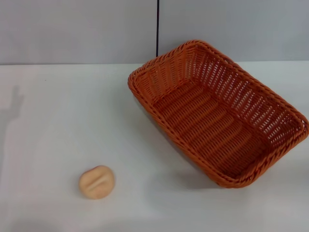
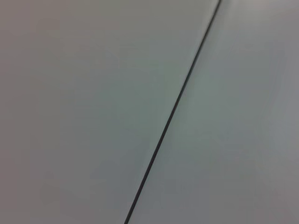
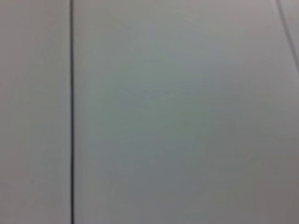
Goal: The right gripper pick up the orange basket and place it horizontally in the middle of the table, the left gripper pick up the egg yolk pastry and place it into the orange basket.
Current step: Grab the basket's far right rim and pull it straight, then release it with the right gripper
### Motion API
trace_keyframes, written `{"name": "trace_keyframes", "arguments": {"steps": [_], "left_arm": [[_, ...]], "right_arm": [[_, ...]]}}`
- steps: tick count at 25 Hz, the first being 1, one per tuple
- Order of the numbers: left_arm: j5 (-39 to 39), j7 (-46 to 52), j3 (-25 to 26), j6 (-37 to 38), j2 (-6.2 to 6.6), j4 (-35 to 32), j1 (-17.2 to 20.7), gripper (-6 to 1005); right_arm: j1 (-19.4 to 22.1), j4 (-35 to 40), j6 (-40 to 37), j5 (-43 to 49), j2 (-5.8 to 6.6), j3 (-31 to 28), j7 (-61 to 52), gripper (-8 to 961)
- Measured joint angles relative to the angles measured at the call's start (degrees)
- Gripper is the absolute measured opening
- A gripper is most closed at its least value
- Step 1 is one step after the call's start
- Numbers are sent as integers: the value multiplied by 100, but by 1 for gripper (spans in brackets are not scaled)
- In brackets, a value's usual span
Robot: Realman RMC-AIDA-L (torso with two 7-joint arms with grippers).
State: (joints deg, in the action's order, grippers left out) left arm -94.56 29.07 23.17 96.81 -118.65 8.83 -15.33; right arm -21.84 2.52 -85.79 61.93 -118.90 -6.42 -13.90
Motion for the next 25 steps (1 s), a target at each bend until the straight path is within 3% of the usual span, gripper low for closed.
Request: {"name": "trace_keyframes", "arguments": {"steps": [9, 16, 19, 20, 24, 25], "left_arm": [[-63, -154, -31, 164, -3, 60, -63, 843], [-64, -47, -328, 258, 28, 21, -85, 843], [-63, -45, -387, 240, 36, -18, -75, 843], [-63, -45, -416, 234, 37, -42, -68, 844], [-62, -42, -603, 209, 37, -120, -53, 844], [-62, -42, -635, 203, 38, -123, -56, 844]], "right_arm": [[-25, -47, 33, 28, 13, -42, -136, 513], [4, 225, 99, 139, 22, 41, -1202, 518], [113, 891, 47, 549, 24, 456, -2348, 519], [194, 1444, 30, 882, 28, 846, -3201, 520], [291, 2238, 6, 1200, 46, 1380, -4399, 523], [345, 2796, -48, 1380, 64, 1693, -5138, 523]]}}
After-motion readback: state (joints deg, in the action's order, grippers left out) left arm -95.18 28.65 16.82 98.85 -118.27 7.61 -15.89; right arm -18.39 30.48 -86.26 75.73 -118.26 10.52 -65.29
